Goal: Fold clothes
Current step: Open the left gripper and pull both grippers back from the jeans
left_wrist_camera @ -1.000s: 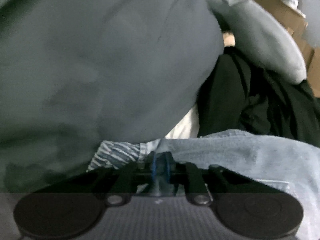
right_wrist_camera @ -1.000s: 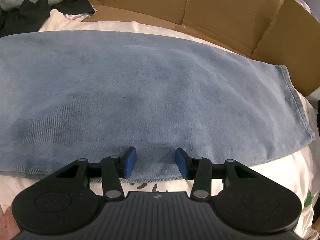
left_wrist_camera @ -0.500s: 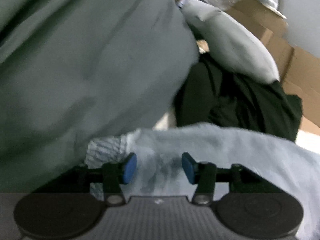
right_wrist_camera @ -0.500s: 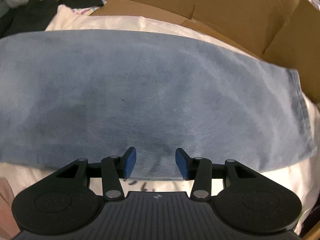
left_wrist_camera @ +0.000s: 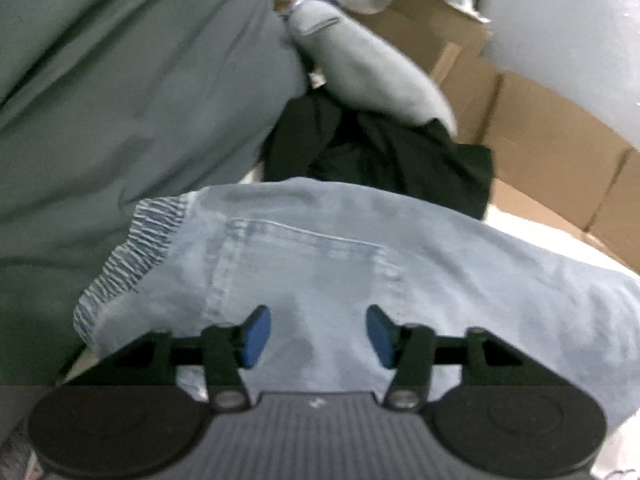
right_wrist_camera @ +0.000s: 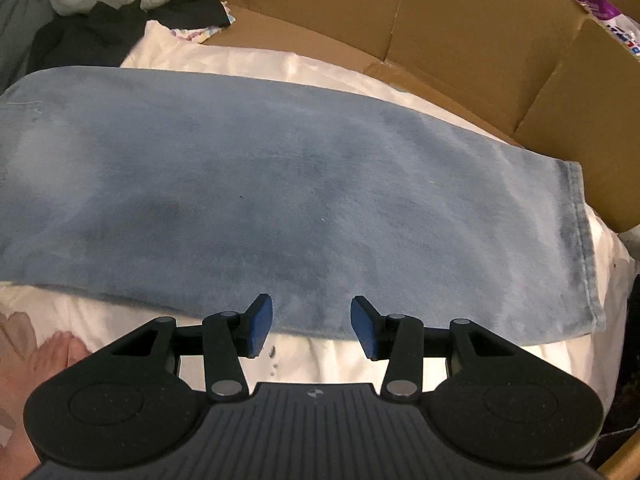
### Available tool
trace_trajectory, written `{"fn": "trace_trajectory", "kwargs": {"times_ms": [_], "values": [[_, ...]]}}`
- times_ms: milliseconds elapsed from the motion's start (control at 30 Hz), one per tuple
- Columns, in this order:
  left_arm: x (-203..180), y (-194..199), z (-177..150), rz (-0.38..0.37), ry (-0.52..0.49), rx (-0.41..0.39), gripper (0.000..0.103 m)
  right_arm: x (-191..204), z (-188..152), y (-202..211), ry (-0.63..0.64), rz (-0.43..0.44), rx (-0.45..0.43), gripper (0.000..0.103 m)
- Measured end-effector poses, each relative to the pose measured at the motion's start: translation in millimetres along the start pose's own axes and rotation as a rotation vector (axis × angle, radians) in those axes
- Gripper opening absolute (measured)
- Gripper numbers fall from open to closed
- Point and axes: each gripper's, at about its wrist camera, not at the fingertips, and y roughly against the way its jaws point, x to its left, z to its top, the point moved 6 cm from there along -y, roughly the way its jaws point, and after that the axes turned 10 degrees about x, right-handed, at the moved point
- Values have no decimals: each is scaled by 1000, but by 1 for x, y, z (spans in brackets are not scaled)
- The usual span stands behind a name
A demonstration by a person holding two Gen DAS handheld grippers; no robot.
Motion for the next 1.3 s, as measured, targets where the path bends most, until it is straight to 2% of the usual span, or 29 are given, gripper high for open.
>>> {"fn": "trace_trajectory", "kwargs": {"times_ms": [200, 333, 467, 533, 633, 767, 933, 1033, 1200, 1300], "values": [[-32, -3, -17, -55, -21, 79, 63, -29, -15, 19, -65, 13, -32, 50], [-45, 2, -27, -33, -14, 97, 66, -55, -28, 23, -151, 23, -58, 50], [-53, 9, -38, -23, 10, 118, 66, -79, -41, 24, -252, 52, -142, 51], [-57, 8, -44, -20, 29, 108, 72, -90, -47, 20, -310, 86, -184, 51], [-67, -1, -57, -16, 30, 125, 72, -106, -59, 11, -388, 144, -234, 51], [-79, -12, -71, -5, 4, 151, 72, -121, -76, -11, -450, 147, -215, 51], [-83, -21, -83, 14, 22, 189, 72, -141, -92, -28, -578, 203, -209, 51], [-89, -22, -89, 45, -26, 198, 72, -149, -98, -34, -609, 221, -209, 51], [-85, -17, -103, 51, 17, 227, 72, -160, -105, -38, -662, 254, -222, 51], [-83, -15, -111, 46, 44, 237, 72, -172, -107, -40, -756, 295, -230, 51]]}}
